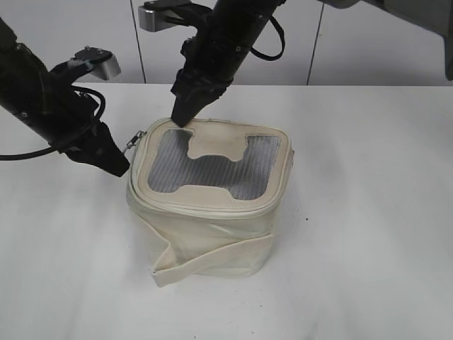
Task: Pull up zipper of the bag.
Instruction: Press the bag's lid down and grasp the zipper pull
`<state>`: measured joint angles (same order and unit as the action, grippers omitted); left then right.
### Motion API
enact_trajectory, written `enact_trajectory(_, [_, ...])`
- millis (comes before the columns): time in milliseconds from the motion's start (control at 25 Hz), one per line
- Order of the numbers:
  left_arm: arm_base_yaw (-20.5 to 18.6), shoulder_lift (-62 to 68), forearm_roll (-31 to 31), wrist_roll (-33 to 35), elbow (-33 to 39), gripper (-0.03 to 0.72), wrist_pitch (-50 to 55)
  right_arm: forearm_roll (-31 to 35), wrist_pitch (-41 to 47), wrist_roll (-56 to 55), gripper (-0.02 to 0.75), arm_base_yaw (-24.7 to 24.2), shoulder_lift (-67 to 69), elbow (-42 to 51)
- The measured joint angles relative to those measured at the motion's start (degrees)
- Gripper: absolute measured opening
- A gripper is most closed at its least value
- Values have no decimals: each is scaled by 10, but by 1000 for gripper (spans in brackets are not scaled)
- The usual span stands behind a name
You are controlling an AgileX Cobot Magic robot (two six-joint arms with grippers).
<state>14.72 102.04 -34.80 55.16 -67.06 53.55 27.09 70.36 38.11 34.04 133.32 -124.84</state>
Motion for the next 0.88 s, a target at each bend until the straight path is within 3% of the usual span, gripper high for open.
enact_trajectory(320, [0,0,-11,27,0,155,-26,0,0,0,27,0,0,0])
enact_trajectory(600, [1,0,-35,62,0,232,-80,0,0,-1,27,0,0,0])
enact_trajectory(760, [2,0,-47,76,0,240,-82,0,0,-1,27,0,0,0])
enact_trajectory(880, [3,0,-50,83,0,146,-84,0,0,-1,27,0,0,0])
